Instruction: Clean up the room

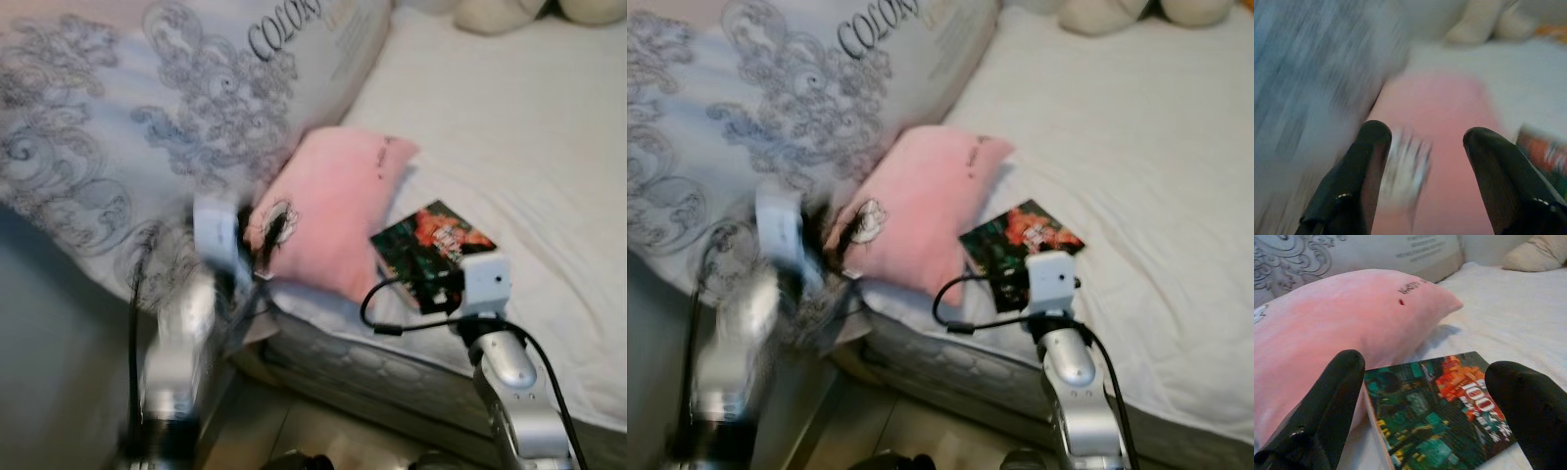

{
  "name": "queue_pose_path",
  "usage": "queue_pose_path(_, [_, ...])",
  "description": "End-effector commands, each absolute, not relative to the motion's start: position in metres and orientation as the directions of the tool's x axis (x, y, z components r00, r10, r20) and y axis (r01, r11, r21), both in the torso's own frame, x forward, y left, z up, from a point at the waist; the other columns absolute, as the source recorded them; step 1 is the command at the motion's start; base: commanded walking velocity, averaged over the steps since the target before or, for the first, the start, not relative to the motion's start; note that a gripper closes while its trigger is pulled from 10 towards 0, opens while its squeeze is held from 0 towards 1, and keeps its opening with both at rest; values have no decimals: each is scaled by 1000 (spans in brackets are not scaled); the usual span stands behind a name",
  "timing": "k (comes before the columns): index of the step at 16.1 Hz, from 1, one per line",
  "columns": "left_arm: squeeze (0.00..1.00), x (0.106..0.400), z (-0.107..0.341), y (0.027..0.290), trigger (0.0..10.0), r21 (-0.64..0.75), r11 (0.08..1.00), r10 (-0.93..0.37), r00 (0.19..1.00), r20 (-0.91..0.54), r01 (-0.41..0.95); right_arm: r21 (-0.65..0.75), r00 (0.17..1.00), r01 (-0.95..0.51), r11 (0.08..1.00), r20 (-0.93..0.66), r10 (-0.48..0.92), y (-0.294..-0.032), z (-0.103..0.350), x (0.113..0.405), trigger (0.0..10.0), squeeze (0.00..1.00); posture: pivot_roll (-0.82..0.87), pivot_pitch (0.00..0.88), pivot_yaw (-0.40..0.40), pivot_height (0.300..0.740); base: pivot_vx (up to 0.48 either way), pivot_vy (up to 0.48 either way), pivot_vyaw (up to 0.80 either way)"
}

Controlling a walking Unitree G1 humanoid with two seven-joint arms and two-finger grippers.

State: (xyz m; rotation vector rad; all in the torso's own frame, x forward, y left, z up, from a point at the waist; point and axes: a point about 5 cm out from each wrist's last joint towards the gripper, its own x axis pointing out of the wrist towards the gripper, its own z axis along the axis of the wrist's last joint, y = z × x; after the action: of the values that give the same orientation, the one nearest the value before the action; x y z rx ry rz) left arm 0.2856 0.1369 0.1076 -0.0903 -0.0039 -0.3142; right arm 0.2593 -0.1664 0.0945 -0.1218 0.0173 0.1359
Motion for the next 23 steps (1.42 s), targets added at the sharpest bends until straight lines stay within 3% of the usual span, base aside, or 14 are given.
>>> queue_pose_path(1, [0, 286, 120, 140, 10000, -44, 957, -283, 957, 59, 286, -93, 990, -143, 985, -19, 142, -161, 93, 262, 10000, 59, -171, 0, 201, 740, 0, 0, 0])
queue_pose_path(3, [0, 271, 113, 136, 10000, -43, 963, -265, 964, -2, 264, -71, 991, -134, 988, -20, 133, -157, 90, 272, 10000, 51, -171, 0, 196, 740, 0, 0, 0])
queue_pose_path(8, [0, 265, 127, 141, 10000, 7, 973, -233, 973, 6, 233, -16, 960, -212, 977, -193, 205, -117, 58, 312, 10000, 39, -77, 2, 195, 740, 0, 0, 0])
queue_pose_path(9, [0, 257, 128, 143, 10000, 10, 973, -232, 973, -10, 232, -16, 960, -194, 981, -210, 187, -117, 56, 315, 10000, 35, -48, 40, 193, 740, 0, 0, 0])
queue_pose_path(10, [0, 250, 126, 146, 10000, 19, 974, -227, 973, -33, 227, -27, 961, -169, 985, -229, 158, -119, 54, 320, 10000, 94, -24, 60, 191, 740, 0, 0, 0])
queue_pose_path(11, [0, 239, 123, 149, 10000, 28, 975, -217, 975, -56, 219, -56, 959, -147, 988, -251, 128, -120, 52, 326, 10000, 1000, 2, 81, 186, 740, 0, 0, 0])
queue_pose_path(17, [0, 198, 125, 149, 10000, 5, 987, -158, 977, -141, 161, -56, 891, -167, 984, -437, 126, -104, 37, 334, 10000, 1000, 90, 187, 163, 740, 0, 0, 0])
queue_pose_path(18, [0, 194, 127, 149, 10000, 2, 988, -153, 977, -149, 155, -69, 885, -185, 980, -445, 136, -100, 37, 335, 10000, 435, 96, 198, 161, 740, 0, 0, 0])
queue_pose_path(19, [0, 190, 128, 149, 10000, 2, 988, -150, 976, -157, 152, -72, 885, -196, 978, -443, 144, -98, 38, 335, 10000, 0, 102, 216, 160, 740, 0, 0, 0])
queue_pose_path(22, [0, 183, 129, 148, 10000, 3, 989, -143, 974, -177, 146, -78, 878, -208, 975, -454, 151, -96, 38, 335, 10000, 0, 101, 230, 157, 740, 0, 0, 0])
queue_pose_path(23, [0, 183, 129, 147, 10000, 1, 989, -142, 973, -181, 145, -106, 887, -168, 980, -451, 103, -107, 39, 338, 10000, 0, 97, 232, 157, 740, 0, 0, 0])
